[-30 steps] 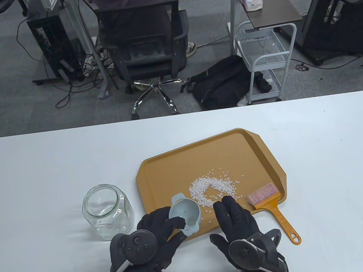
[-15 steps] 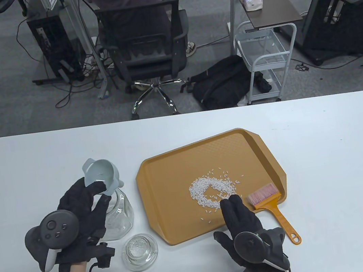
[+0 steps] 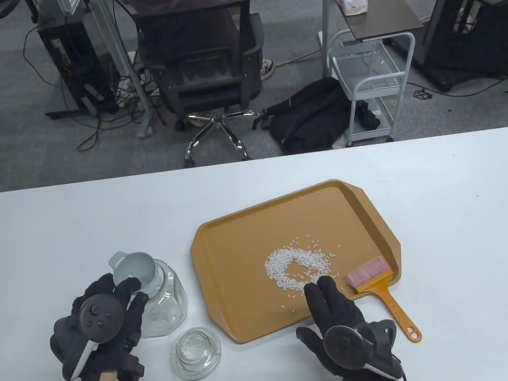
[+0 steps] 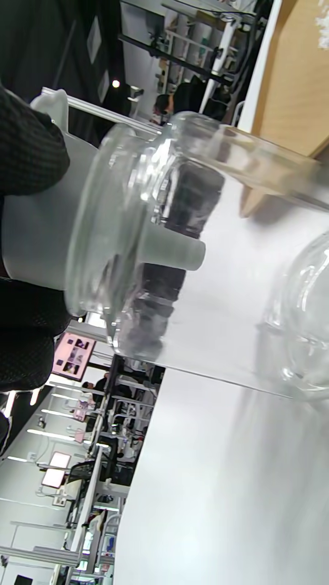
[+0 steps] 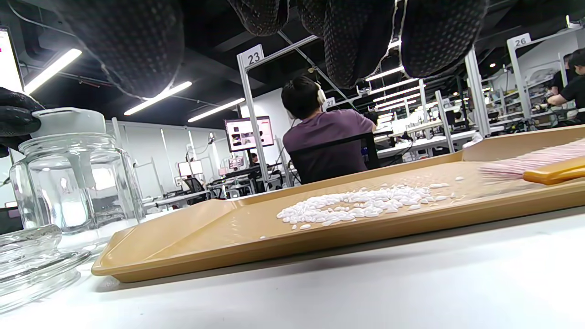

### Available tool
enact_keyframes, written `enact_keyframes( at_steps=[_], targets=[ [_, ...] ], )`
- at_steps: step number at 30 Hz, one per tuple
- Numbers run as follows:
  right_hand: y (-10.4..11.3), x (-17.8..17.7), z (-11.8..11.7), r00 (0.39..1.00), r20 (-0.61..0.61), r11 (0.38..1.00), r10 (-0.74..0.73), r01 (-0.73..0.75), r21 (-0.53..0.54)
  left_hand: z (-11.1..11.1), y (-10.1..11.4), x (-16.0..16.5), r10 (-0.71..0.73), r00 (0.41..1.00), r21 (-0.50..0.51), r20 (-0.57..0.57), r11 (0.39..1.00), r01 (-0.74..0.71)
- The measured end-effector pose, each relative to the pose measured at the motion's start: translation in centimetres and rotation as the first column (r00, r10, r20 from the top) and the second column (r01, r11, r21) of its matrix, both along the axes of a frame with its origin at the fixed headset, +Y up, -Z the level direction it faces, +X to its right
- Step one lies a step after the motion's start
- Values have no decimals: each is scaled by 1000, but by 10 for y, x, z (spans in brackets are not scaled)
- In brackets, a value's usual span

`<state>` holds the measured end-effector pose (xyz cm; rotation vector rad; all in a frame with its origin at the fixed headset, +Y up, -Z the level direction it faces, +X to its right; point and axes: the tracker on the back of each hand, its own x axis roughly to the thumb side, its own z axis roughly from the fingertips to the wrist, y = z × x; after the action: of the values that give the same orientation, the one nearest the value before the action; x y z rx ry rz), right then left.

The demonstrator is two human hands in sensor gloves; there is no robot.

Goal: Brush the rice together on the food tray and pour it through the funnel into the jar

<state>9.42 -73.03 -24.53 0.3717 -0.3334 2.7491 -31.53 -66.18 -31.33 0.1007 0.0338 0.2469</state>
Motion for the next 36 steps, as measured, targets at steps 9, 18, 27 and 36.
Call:
enact_keyframes(
  at_steps=[9,18,27,36],
  targets=[
    [-1,-1,-1,1000,-10,999,2,-2,-36,-3,-4,-1,33,999,-85,20,996,-31],
    [-1,-1,-1,1000,-10,998,1,-1,-59,-2,-7,-3,64,997,-136,41,989,-58],
    [-2,-1,-2,1000,-11,997,-4,3,-75,-1,-10,-4,74,996,-187,47,980,-64],
    [-2,1,-4,1000,1,997,-7,7,-74,14,20,23,241,963,-71,123,970,-233]
  ],
)
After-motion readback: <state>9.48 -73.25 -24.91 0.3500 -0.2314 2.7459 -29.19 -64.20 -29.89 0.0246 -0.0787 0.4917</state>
